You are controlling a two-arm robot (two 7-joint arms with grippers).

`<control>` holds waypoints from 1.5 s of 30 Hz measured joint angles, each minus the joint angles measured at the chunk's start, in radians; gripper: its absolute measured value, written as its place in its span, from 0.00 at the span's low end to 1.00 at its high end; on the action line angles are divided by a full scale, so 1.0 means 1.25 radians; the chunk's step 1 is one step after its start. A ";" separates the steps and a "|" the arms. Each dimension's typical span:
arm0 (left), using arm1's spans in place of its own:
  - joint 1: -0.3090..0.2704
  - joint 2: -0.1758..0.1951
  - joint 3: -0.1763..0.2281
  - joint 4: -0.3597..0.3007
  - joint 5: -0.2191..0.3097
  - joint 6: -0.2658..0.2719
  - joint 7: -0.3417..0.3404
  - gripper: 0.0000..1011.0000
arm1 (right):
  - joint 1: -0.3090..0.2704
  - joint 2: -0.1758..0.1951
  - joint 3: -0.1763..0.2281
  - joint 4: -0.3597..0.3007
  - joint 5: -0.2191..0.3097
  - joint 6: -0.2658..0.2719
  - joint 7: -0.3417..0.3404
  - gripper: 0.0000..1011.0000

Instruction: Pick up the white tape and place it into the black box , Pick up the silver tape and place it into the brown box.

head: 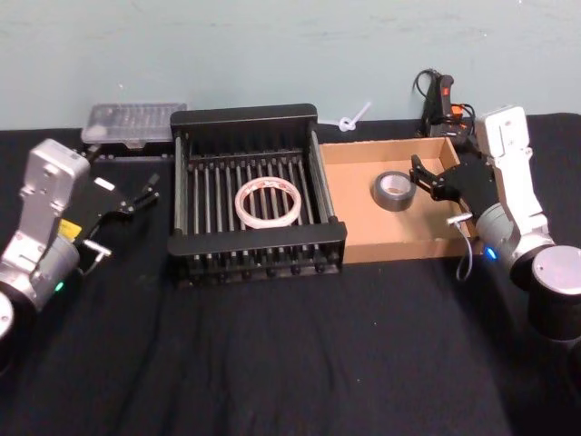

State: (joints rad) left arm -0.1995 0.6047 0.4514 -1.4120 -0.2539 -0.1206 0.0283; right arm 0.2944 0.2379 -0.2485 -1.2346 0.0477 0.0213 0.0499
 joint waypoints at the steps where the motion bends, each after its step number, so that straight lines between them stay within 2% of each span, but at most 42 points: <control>1: 0.000 0.000 0.000 0.000 0.000 0.000 0.000 0.99 | 0.000 0.000 0.000 0.000 0.000 0.000 0.000 0.99; 45: 0.000 0.000 0.000 0.000 0.000 0.000 0.000 0.99 | 0.000 0.002 -0.002 -0.001 0.002 0.000 0.000 0.99</control>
State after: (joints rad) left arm -0.1995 0.6047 0.4514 -1.4119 -0.2539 -0.1205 0.0282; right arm 0.2946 0.2400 -0.2514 -1.2355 0.0504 0.0218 0.0505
